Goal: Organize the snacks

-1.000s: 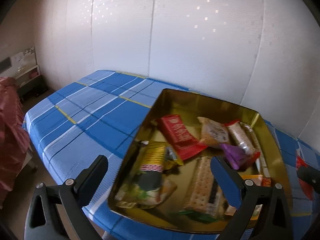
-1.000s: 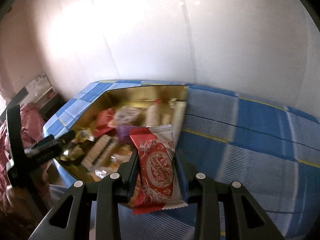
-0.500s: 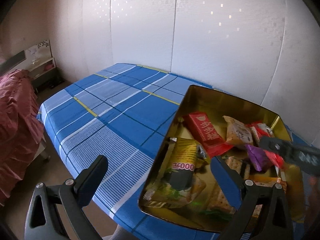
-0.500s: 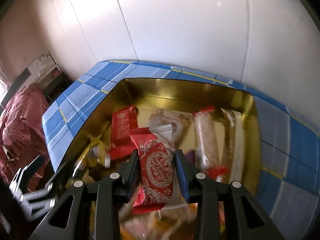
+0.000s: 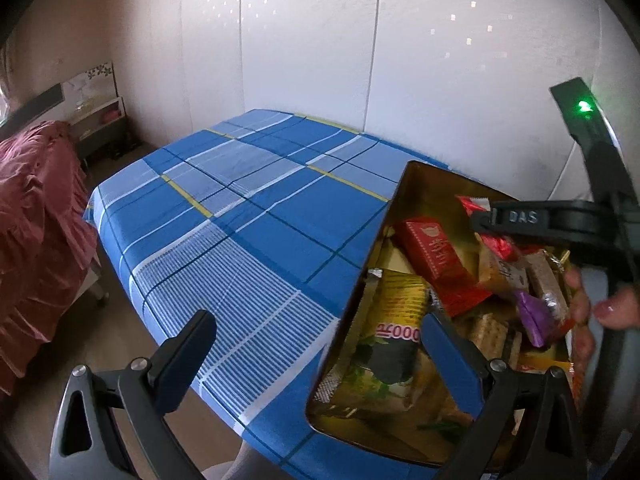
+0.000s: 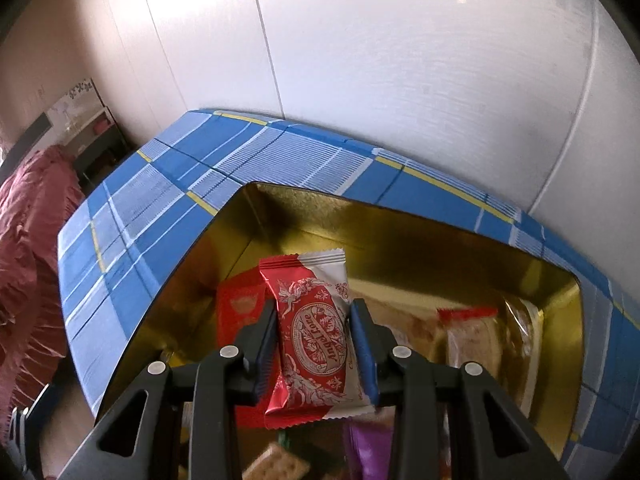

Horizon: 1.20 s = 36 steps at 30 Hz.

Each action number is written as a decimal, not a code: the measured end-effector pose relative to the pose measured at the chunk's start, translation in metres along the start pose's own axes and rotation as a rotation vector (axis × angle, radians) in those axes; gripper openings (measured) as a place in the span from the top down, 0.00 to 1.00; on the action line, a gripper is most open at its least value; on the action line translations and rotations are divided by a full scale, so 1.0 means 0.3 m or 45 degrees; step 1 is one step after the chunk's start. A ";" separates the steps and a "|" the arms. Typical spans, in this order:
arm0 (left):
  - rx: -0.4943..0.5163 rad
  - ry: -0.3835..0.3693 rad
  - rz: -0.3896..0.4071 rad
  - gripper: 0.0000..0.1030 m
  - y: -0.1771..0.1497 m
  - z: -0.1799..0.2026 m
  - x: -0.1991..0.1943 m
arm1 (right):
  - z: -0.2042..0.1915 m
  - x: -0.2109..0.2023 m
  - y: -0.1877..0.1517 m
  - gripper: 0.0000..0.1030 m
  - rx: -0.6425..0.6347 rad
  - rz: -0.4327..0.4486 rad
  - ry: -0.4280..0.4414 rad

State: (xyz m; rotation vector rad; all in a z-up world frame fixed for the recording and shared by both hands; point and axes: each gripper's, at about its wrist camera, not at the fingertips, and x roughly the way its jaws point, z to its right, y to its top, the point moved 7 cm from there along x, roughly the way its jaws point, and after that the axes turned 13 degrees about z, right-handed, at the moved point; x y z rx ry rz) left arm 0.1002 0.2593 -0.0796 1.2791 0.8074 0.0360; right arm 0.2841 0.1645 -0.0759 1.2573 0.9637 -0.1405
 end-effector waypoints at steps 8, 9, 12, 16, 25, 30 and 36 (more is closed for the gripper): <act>-0.002 0.018 -0.007 0.00 -0.002 -0.015 0.006 | 0.002 -0.014 -0.010 0.63 -0.026 0.011 -0.024; -0.004 0.015 -0.012 0.00 -0.003 -0.013 0.007 | 0.010 -0.029 -0.021 0.63 -0.017 0.012 -0.024; 0.005 0.008 -0.019 0.00 -0.006 -0.002 0.008 | 0.024 -0.077 -0.046 0.63 0.011 0.027 -0.002; 0.028 -0.003 -0.016 0.00 -0.008 0.012 0.002 | 0.041 -0.155 -0.088 0.63 0.029 0.041 0.011; 0.077 -0.008 -0.043 0.00 -0.021 0.038 -0.007 | 0.072 -0.335 -0.207 0.63 0.123 0.094 0.019; 0.129 -0.019 -0.022 0.00 -0.024 0.055 -0.034 | 0.093 -0.411 -0.297 0.63 0.187 0.105 -0.029; 0.206 -0.078 0.037 0.00 -0.025 0.068 -0.106 | 0.108 -0.535 -0.356 0.60 0.253 0.207 -0.132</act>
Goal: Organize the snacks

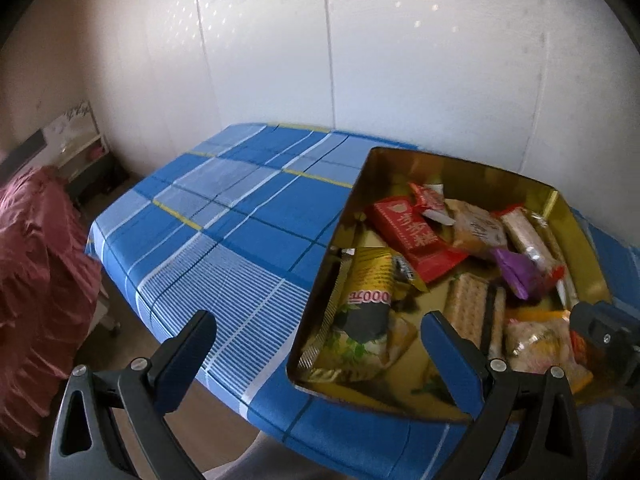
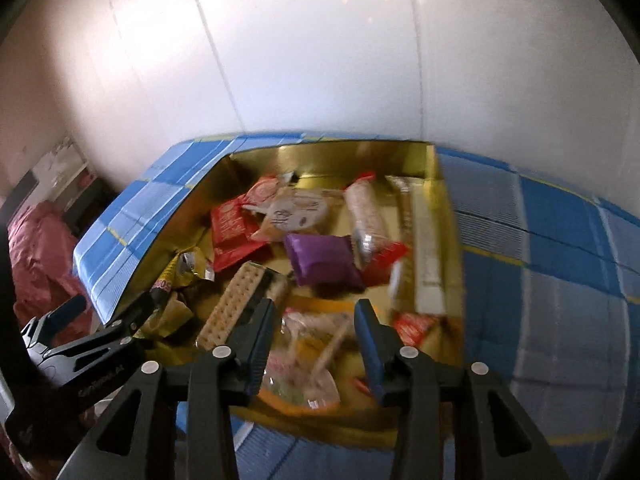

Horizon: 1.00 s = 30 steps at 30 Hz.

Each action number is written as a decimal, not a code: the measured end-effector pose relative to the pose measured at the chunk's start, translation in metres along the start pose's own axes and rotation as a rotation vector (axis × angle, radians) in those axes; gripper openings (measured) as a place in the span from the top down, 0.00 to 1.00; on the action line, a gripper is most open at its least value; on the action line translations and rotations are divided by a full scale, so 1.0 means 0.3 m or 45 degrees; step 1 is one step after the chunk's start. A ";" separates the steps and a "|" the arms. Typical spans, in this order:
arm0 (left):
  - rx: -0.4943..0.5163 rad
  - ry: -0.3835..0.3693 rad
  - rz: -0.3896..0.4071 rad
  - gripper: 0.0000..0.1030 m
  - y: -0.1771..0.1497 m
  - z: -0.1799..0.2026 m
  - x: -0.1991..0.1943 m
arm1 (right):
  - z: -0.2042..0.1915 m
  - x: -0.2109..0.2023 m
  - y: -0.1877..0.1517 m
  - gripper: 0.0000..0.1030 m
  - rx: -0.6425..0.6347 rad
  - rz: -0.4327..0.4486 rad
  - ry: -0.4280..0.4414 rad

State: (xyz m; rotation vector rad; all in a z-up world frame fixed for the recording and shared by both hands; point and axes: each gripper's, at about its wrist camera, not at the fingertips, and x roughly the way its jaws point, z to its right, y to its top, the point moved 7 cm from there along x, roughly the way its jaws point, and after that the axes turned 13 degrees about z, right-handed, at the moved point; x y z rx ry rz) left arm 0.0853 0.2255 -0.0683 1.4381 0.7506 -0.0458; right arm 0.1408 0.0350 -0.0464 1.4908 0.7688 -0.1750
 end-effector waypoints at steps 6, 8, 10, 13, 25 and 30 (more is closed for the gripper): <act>-0.021 -0.089 0.030 0.00 -0.026 0.010 -0.074 | -0.037 -0.079 -0.043 0.60 -0.048 0.061 -0.022; -0.019 -0.106 0.041 0.00 -0.030 0.018 -0.093 | -0.045 -0.087 -0.054 0.60 -0.069 0.075 -0.049; -0.017 -0.116 0.055 0.00 -0.035 0.027 -0.113 | -0.045 -0.089 -0.062 0.60 -0.074 0.080 -0.069; 0.001 -0.114 0.077 0.00 -0.040 0.038 -0.136 | -0.041 -0.088 -0.073 0.60 -0.080 0.078 -0.084; -0.009 -0.090 0.083 0.00 -0.037 0.029 -0.136 | -0.038 -0.088 -0.073 0.60 -0.071 0.079 -0.078; -0.008 -0.088 0.085 0.00 -0.036 0.032 -0.136 | -0.034 -0.086 -0.073 0.60 -0.054 0.077 -0.081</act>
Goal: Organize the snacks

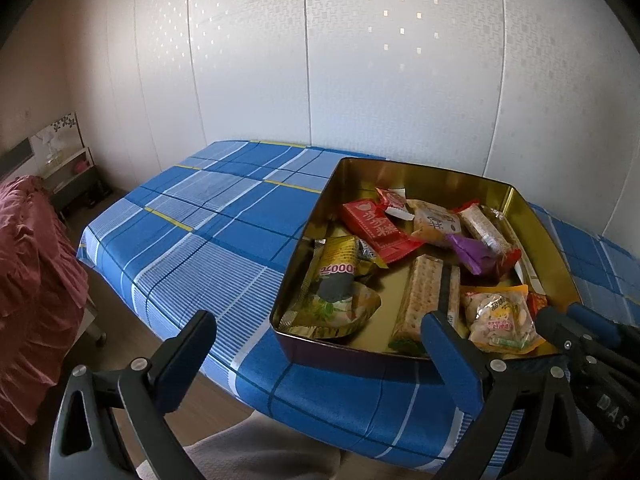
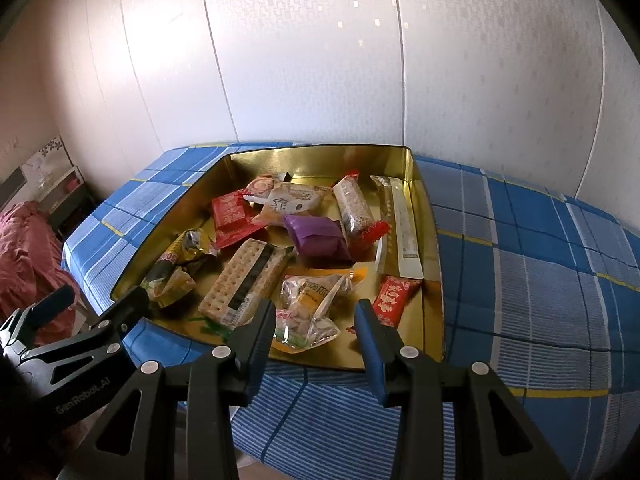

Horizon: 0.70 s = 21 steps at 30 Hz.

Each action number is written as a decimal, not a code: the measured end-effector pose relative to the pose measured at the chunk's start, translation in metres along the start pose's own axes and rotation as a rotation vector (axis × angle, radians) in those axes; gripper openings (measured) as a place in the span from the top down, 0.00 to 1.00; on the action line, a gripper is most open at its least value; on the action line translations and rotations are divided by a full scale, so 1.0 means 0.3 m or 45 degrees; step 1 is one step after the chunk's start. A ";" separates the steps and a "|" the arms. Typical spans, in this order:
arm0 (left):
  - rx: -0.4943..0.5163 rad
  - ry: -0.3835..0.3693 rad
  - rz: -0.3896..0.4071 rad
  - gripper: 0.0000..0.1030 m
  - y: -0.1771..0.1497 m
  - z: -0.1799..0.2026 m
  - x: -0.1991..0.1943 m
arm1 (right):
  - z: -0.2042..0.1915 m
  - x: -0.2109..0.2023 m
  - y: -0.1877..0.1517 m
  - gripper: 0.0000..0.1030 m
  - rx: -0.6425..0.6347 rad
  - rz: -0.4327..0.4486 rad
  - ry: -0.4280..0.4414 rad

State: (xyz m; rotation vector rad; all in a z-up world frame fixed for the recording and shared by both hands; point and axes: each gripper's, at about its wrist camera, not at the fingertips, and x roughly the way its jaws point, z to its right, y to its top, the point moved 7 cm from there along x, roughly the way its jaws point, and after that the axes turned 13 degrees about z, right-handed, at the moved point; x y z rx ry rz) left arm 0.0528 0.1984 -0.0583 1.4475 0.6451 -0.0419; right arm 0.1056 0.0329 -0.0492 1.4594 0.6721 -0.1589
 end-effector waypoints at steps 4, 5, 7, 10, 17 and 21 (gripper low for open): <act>0.000 0.000 -0.001 0.00 0.000 0.000 0.001 | -0.002 -0.001 0.002 0.60 0.001 0.003 -0.001; 0.000 -0.001 -0.002 0.00 0.000 0.000 0.002 | -0.003 -0.002 0.002 0.60 0.000 0.003 -0.002; -0.003 -0.001 0.001 0.00 0.001 0.000 0.002 | -0.007 -0.001 0.002 0.60 0.004 0.003 0.001; -0.005 -0.004 0.001 0.00 -0.001 0.002 0.003 | -0.013 -0.001 0.000 0.60 0.005 -0.001 0.007; -0.015 -0.005 -0.003 0.00 -0.001 0.004 0.005 | -0.011 0.000 -0.004 0.60 0.014 -0.008 0.012; -0.019 -0.006 -0.004 0.00 0.000 0.002 0.006 | -0.005 0.000 -0.005 0.60 0.023 -0.012 0.009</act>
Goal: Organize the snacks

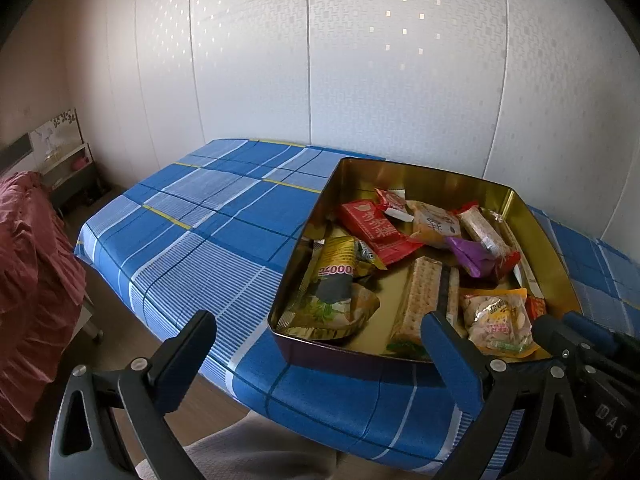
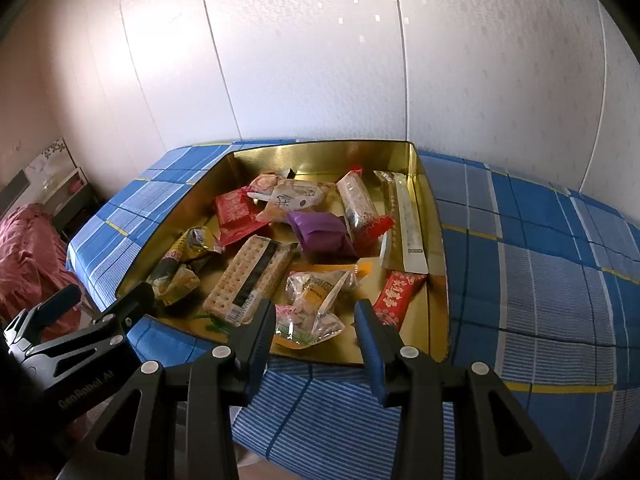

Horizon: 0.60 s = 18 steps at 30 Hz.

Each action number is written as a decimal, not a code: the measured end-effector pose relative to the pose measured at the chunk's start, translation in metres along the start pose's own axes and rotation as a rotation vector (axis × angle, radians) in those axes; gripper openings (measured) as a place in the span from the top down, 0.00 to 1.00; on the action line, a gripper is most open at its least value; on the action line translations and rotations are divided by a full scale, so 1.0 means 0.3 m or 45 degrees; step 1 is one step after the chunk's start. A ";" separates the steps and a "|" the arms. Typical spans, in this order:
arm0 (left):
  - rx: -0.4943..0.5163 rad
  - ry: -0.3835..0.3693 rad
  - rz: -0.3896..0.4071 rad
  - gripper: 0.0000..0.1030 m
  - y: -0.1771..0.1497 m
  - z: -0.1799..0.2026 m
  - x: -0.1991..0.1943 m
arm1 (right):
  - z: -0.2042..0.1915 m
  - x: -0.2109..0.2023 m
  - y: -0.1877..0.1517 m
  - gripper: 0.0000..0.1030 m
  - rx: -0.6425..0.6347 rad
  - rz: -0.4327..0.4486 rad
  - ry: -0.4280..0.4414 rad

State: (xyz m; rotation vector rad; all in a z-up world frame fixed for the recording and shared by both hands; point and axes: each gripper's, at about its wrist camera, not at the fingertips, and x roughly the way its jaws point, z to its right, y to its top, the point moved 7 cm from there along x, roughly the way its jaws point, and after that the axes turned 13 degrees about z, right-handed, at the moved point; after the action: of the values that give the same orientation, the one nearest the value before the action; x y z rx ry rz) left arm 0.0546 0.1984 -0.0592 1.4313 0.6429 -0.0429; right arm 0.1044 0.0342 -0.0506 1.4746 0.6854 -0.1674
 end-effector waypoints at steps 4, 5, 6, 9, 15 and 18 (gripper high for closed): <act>-0.001 -0.005 0.000 0.00 -0.001 0.002 -0.001 | 0.002 -0.002 0.000 0.60 0.001 0.003 -0.002; -0.002 -0.012 -0.002 0.00 -0.002 0.003 -0.001 | 0.001 -0.001 0.000 0.60 0.003 0.003 -0.002; -0.002 -0.022 -0.004 0.00 -0.003 0.007 -0.001 | 0.001 -0.002 0.000 0.60 0.003 0.004 -0.001; 0.009 -0.022 0.005 0.00 -0.001 0.015 -0.004 | 0.002 -0.003 0.000 0.60 0.006 0.005 -0.001; 0.010 -0.037 0.012 0.00 0.002 0.019 -0.004 | 0.004 -0.005 0.001 0.60 0.011 0.007 -0.007; -0.002 -0.045 -0.003 0.00 0.001 0.016 0.003 | 0.007 -0.004 -0.001 0.60 0.020 0.002 -0.005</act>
State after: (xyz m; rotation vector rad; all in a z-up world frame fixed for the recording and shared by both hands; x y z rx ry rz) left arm 0.0573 0.1942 -0.0594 1.4255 0.6154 -0.0691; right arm 0.1040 0.0319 -0.0505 1.4895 0.6809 -0.1752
